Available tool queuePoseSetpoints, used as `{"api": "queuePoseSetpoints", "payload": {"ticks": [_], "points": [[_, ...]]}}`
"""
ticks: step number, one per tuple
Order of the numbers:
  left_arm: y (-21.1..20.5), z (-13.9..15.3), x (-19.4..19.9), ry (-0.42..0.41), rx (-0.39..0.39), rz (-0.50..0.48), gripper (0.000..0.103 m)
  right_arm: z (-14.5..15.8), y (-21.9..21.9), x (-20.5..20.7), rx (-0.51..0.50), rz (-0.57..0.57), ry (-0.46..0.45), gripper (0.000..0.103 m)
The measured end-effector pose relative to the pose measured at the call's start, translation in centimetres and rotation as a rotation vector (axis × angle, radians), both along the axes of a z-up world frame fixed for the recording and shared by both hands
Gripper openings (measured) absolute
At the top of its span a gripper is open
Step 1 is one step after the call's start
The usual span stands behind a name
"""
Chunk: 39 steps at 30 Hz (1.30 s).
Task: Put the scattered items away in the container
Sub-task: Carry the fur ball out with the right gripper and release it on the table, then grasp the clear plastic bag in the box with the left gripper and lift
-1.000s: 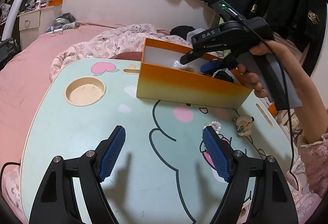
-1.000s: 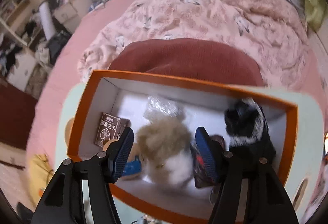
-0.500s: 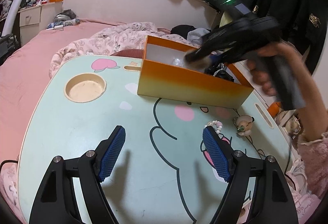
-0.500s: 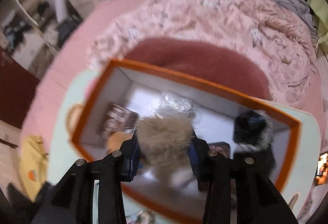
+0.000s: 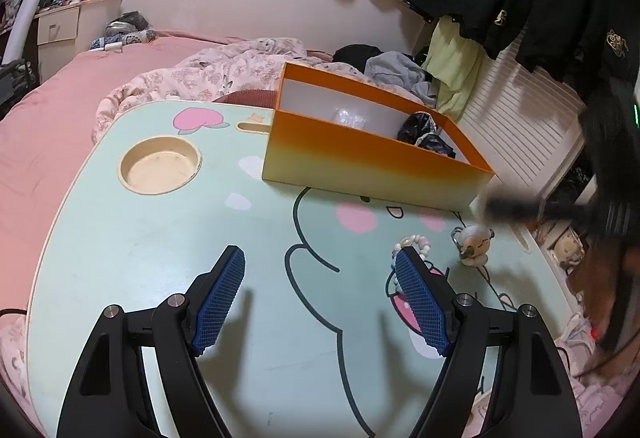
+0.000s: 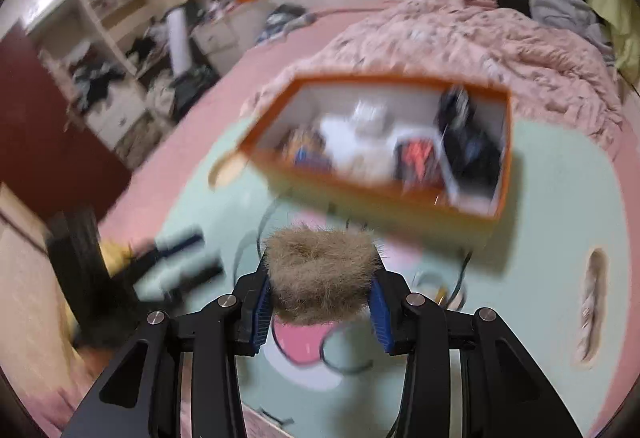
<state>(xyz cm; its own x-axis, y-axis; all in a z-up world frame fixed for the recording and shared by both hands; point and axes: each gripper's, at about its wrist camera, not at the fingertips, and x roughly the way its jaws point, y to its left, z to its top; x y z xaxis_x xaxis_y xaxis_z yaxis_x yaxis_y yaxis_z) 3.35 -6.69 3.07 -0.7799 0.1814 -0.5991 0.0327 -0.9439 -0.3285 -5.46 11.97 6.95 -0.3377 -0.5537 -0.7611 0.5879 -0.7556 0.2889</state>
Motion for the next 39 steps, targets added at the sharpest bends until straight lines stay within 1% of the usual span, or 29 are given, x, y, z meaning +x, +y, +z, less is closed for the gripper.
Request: {"api": "queuePoseSetpoints", "payload": {"ticks": [2, 4, 6, 9, 11, 13, 15, 17, 19, 21, 22, 24, 26, 29, 32, 33, 34, 35, 37, 38, 39], "points": [[0.1, 0.3, 0.0, 0.004, -0.007, 0.002, 0.078, -1.9, -0.2, 0.4, -0.004, 0.015, -0.007, 0.040], [0.1, 0.7, 0.1, 0.012, -0.010, 0.003, 0.078, -3.0, -0.3, 0.0, -0.003, 0.018, -0.002, 0.040], [0.0, 1.1, 0.0, 0.015, -0.005, 0.000, 0.078, -3.9, -0.5, -0.2, 0.003, 0.001, 0.021, 0.043], [0.0, 2.1, -0.5, 0.018, 0.009, -0.013, 0.078, -4.4, 0.2, -0.3, -0.039, -0.017, 0.031, 0.046], [0.2, 3.5, -1.2, 0.033, 0.006, -0.024, 0.078, -4.1, 0.7, 0.4, -0.061, -0.030, 0.065, 0.047], [0.7, 5.3, -2.4, 0.046, -0.014, -0.055, 0.078, -3.2, 1.1, 1.5, -0.082, -0.044, 0.130, 0.050], [1.5, 7.2, -4.4, 0.044, -0.052, -0.103, 0.078, -2.4, 1.6, 2.7, -0.101, -0.062, 0.197, 0.061], [2.2, 8.6, -6.8, 0.015, -0.089, -0.128, 0.078, -2.0, 1.9, 3.5, -0.091, -0.096, 0.246, 0.063], [3.1, 9.5, -10.1, -0.045, -0.121, -0.151, 0.078, -2.3, 2.2, 3.7, -0.074, -0.122, 0.246, 0.063], [4.0, 9.3, -13.6, -0.109, -0.139, -0.172, 0.078, -3.1, 2.4, 3.5, -0.057, -0.146, 0.214, 0.063], [4.4, 8.9, -15.0, -0.132, -0.154, -0.166, 0.078, -3.4, 2.5, 3.2, -0.050, -0.156, 0.189, 0.063], [5.0, 7.8, -17.9, -0.186, -0.209, -0.116, 0.078, -3.9, 2.9, 2.7, -0.038, -0.179, 0.156, 0.063], [5.4, 6.5, -20.1, -0.246, -0.233, -0.099, 0.078, -4.0, 3.4, 2.5, -0.035, -0.208, 0.151, 0.063], [5.6, 4.4, -22.4, -0.317, -0.240, -0.092, 0.078, -3.6, 4.2, 3.1, -0.048, -0.228, 0.172, 0.063], [5.9, 3.1, -24.1, -0.354, -0.286, -0.072, 0.077, -3.4, 4.3, 3.4, -0.050, -0.222, 0.185, 0.063], [6.0, 2.7, -24.5, -0.371, -0.292, -0.072, 0.073, -3.4, 4.2, 3.5, -0.050, -0.219, 0.187, 0.063], [6.0, 2.2, -25.0, -0.394, -0.292, -0.073, 0.063, -3.5, 4.2, 3.4, -0.050, -0.215, 0.185, 0.063], [6.0, 1.8, -25.4, -0.418, -0.287, -0.072, 0.057, -3.6, 4.2, 3.4, -0.050, -0.213, 0.182, 0.063], [5.7, 0.8, -26.0, -0.461, -0.262, -0.074, 0.034, -3.6, 4.3, 3.3, -0.053, -0.213, 0.178, 0.063], [5.6, 0.5, -26.0, -0.468, -0.245, -0.080, 0.034, -3.6, 4.3, 3.3, -0.055, -0.215, 0.178, 0.063], [5.5, 0.6, -25.7, -0.455, -0.237, -0.085, 0.034, -3.5, 4.4, 3.3, -0.058, -0.218, 0.179, 0.063]]}}
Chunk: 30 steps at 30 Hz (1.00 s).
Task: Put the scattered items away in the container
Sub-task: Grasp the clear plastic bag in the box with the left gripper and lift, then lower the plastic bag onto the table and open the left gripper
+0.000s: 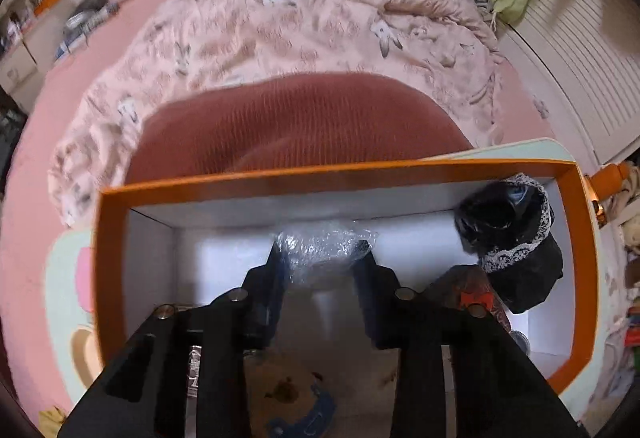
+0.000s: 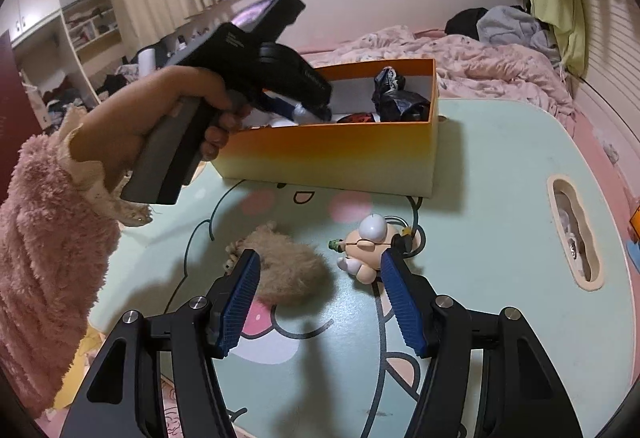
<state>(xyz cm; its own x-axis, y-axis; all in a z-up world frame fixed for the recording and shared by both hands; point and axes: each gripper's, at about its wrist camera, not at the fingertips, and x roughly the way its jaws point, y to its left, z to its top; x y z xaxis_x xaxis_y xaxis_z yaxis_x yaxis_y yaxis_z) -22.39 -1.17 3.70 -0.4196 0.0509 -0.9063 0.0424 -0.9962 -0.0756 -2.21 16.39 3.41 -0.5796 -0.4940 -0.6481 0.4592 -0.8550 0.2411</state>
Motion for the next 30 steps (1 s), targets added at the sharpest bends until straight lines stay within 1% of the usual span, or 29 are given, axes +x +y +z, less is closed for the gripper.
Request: {"api": "queuePoseSetpoints", "payload": {"ticks": [3, 7, 10, 11, 13, 15, 16, 19, 21, 23, 26, 28, 29, 30], "points": [[-0.2, 1.7, 1.4, 0.065, 0.057, -0.019, 0.033, 0.0, 0.2, 0.1, -0.004, -0.001, 0.000, 0.063], [-0.8, 6.6, 5.0, 0.211, 0.149, -0.062, 0.033, 0.0, 0.3, 0.3, -0.006, -0.004, 0.004, 0.063], [-1.8, 10.3, 9.7, 0.340, 0.209, -0.097, 0.033, 0.1, 0.4, 0.4, -0.011, -0.015, 0.010, 0.063], [-2.3, 11.1, 11.5, 0.380, 0.225, -0.104, 0.033, 0.1, 0.5, 0.4, -0.015, -0.023, 0.013, 0.063], [-2.9, 11.4, 15.2, 0.428, 0.227, -0.116, 0.033, 0.3, 0.9, 0.4, -0.028, -0.038, 0.018, 0.063], [-3.1, 10.5, 17.9, 0.441, 0.215, -0.109, 0.033, 0.3, 1.0, 0.4, -0.032, -0.046, 0.014, 0.063], [-3.0, 9.5, 19.1, 0.439, 0.205, -0.106, 0.033, 0.3, 1.0, 0.4, -0.034, -0.047, 0.012, 0.063], [-1.9, 5.9, 20.8, 0.392, 0.139, -0.100, 0.033, 0.3, 0.9, 0.3, -0.032, -0.047, 0.008, 0.063], [-0.8, 3.4, 21.3, 0.357, 0.091, -0.099, 0.033, 0.5, 0.9, 0.4, -0.028, -0.048, 0.016, 0.063], [-0.3, 1.5, 21.5, 0.344, 0.091, -0.092, 0.033, 0.6, 0.9, 0.5, -0.027, -0.051, 0.025, 0.063], [-0.1, 0.0, 22.1, 0.361, 0.103, -0.040, 0.034, 1.2, 1.2, 0.1, -0.036, -0.053, 0.031, 0.063], [-0.3, -0.6, 22.3, 0.363, 0.114, -0.021, 0.034, 1.9, 1.1, -0.5, -0.031, -0.055, 0.032, 0.057], [-0.2, -0.8, 22.4, 0.363, 0.115, -0.017, 0.034, 2.4, 0.8, -1.0, -0.014, -0.055, 0.034, 0.047], [-0.1, -1.0, 22.4, 0.361, 0.107, -0.009, 0.041, 3.0, 0.5, -1.5, 0.009, -0.053, 0.044, 0.041]]}}
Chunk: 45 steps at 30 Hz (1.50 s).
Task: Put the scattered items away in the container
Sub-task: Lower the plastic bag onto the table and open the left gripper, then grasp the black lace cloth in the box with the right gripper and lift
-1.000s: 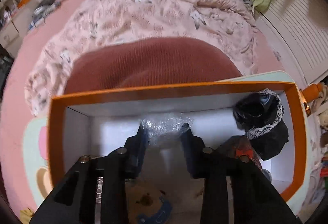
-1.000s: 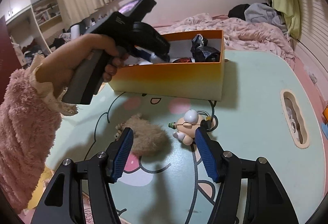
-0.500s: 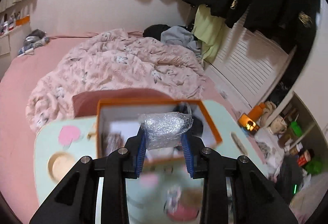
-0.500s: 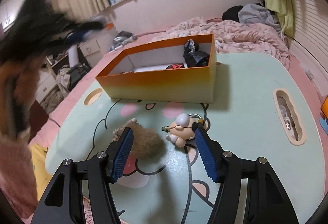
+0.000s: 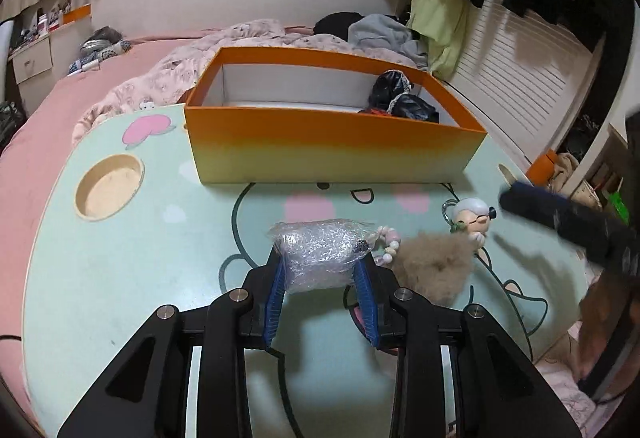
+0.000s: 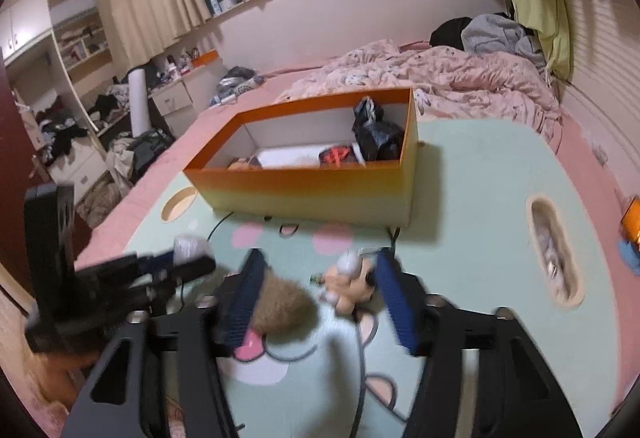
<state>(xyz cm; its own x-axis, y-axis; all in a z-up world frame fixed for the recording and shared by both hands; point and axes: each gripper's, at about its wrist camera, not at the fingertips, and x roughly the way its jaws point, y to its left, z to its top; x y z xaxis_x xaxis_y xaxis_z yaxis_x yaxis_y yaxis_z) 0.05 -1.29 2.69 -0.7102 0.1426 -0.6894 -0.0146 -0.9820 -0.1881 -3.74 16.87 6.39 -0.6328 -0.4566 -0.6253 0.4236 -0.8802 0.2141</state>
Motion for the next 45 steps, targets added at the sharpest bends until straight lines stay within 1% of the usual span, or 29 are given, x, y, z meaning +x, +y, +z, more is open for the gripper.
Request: {"api": "queuePoseSetpoints", "payload": {"ticks": [1, 3, 4, 5, 7, 10, 13, 15, 16, 17, 19, 23, 24, 28, 29, 32, 33, 34, 35, 36, 38, 40, 42, 43, 45], "points": [[0.0, -0.1, 0.0, 0.000, -0.009, 0.017, 0.058, 0.6, -0.4, -0.5, 0.030, 0.002, 0.018, 0.041], [0.1, -0.1, 0.6, 0.031, -0.005, 0.041, 0.076, 1.7, -1.2, -1.4, 0.087, -0.001, 0.058, 0.041], [0.1, 0.0, 1.0, 0.058, 0.007, 0.039, 0.076, 2.2, -1.6, -2.0, 0.114, -0.006, 0.082, 0.041], [0.2, 0.0, 1.2, 0.068, 0.010, 0.037, 0.076, 2.7, -2.0, -2.4, 0.135, -0.012, 0.101, 0.041], [0.4, 0.0, 1.4, 0.075, -0.006, 0.037, 0.076, 3.4, -2.5, -3.3, 0.165, -0.020, 0.125, 0.041], [0.6, 0.0, 1.6, 0.078, -0.015, 0.036, 0.076, 4.0, -3.4, -4.6, 0.211, -0.020, 0.143, 0.041], [0.6, -0.1, 1.7, 0.080, -0.011, 0.035, 0.076, 4.3, -4.8, -6.1, 0.291, -0.008, 0.156, 0.041], [0.6, -0.1, 1.8, 0.083, -0.007, 0.035, 0.076, 4.5, -5.8, -7.7, 0.340, 0.012, 0.143, 0.041], [0.6, -0.1, 1.8, 0.083, -0.005, 0.034, 0.076, 4.6, -6.1, -8.6, 0.358, 0.025, 0.130, 0.040], [0.5, -0.1, 1.8, 0.083, -0.003, 0.035, 0.076, 4.7, -6.2, -9.6, 0.369, 0.034, 0.117, 0.038], [0.3, -0.2, 1.8, 0.084, 0.003, 0.037, 0.076, 4.6, -6.4, -11.9, 0.394, 0.043, 0.072, 0.037], [-0.2, -0.4, 1.9, 0.080, 0.021, 0.039, 0.076, 3.8, -6.5, -16.3, 0.410, 0.073, -0.102, 0.037], [-0.2, -0.5, 1.9, 0.077, 0.024, 0.040, 0.076, 3.6, -6.7, -17.0, 0.426, 0.071, -0.125, 0.037], [-0.3, -0.6, 1.9, 0.075, 0.034, 0.037, 0.076, 2.3, -8.2, -18.2, 0.551, 0.067, -0.152, 0.037], [-0.3, -0.6, 1.9, 0.075, 0.035, 0.037, 0.076, 1.8, -8.4, -18.4, 0.569, 0.063, -0.171, 0.037], [-0.3, -0.5, 2.0, 0.083, 0.034, 0.034, 0.076, -0.5, -8.7, -19.6, 0.619, 0.027, -0.267, 0.037], [-0.2, -0.5, 2.1, 0.085, 0.034, 0.032, 0.076, -1.2, -8.8, -19.8, 0.628, 0.023, -0.290, 0.035], [-0.2, -0.4, 2.1, 0.087, 0.034, 0.032, 0.076, -1.6, -8.9, -19.9, 0.636, 0.025, -0.286, 0.032], [-0.3, -0.4, 2.1, 0.088, 0.035, 0.033, 0.076, -1.6, -8.8, -19.7, 0.631, 0.024, -0.274, 0.025], [-0.3, -0.4, 2.2, 0.088, 0.036, 0.034, 0.076, -1.2, -8.5, -19.5, 0.601, 0.017, -0.265, 0.023], [-0.4, -0.5, 2.2, 0.086, 0.039, 0.037, 0.076, 0.4, -7.8, -18.5, 0.519, 0.026, -0.224, 0.023], [-0.5, -0.6, 2.1, 0.079, 0.044, 0.041, 0.076, 3.1, -7.0, -16.4, 0.436, 0.052, -0.156, 0.023], [-0.6, -0.7, 2.1, 0.073, 0.046, 0.045, 0.076, 5.3, -6.5, -14.4, 0.374, 0.077, -0.114, 0.023], [-0.6, -0.7, 2.1, 0.071, 0.045, 0.046, 0.076, 6.5, -5.9, -12.7, 0.339, 0.095, -0.092, 0.023], [-0.6, -0.7, 2.0, 0.067, 0.043, 0.049, 0.076, 8.0, -5.0, -10.0, 0.299, 0.124, -0.068, 0.023]]}}
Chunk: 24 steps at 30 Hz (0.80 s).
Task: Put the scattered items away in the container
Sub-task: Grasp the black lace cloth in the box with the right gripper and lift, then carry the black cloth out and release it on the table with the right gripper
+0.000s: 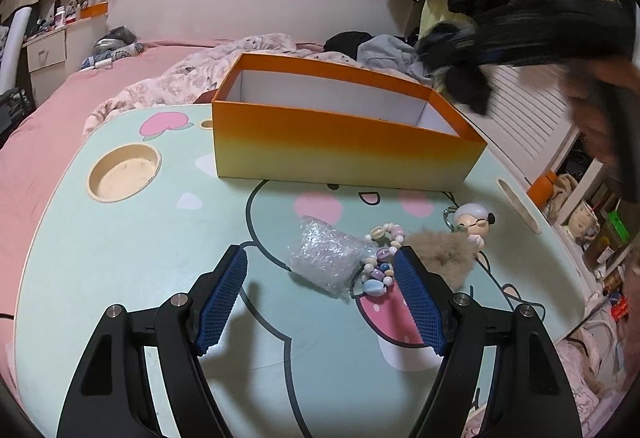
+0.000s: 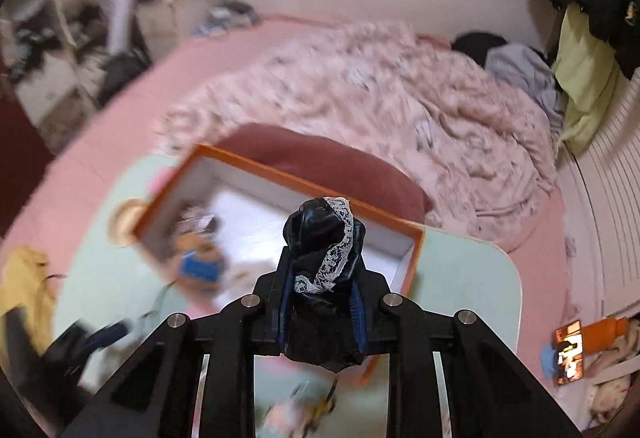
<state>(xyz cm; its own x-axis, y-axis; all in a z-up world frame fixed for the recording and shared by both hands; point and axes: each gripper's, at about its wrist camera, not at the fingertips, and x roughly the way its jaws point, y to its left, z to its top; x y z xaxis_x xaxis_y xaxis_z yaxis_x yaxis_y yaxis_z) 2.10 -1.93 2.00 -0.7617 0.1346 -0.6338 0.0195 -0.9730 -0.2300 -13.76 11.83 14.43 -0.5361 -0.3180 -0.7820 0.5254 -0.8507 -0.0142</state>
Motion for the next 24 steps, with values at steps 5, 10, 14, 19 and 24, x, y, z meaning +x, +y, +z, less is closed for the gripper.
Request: {"api": "queuePoseSetpoints", "payload": {"ticks": [5, 10, 14, 19, 24], "points": [[-0.2, 0.0, -0.1, -0.009, -0.002, 0.008, 0.076, -1.9, 4.4, 5.9, -0.052, -0.044, -0.064, 0.025], [0.2, 0.5, -0.1, -0.001, -0.020, 0.004, 0.076, -8.8, 7.3, 7.2, -0.103, -0.155, -0.215, 0.025], [0.3, 1.3, -0.1, 0.012, -0.028, -0.001, 0.076, -9.8, 7.8, 8.0, -0.205, -0.207, -0.166, 0.038], [0.2, 3.6, -0.9, 0.029, -0.039, -0.015, 0.076, -7.2, 8.3, 11.0, -0.322, -0.239, 0.023, 0.052], [0.7, 8.1, -4.1, 0.014, -0.002, -0.092, 0.076, -7.2, 7.1, 13.5, -0.353, -0.201, 0.085, 0.052]]}}
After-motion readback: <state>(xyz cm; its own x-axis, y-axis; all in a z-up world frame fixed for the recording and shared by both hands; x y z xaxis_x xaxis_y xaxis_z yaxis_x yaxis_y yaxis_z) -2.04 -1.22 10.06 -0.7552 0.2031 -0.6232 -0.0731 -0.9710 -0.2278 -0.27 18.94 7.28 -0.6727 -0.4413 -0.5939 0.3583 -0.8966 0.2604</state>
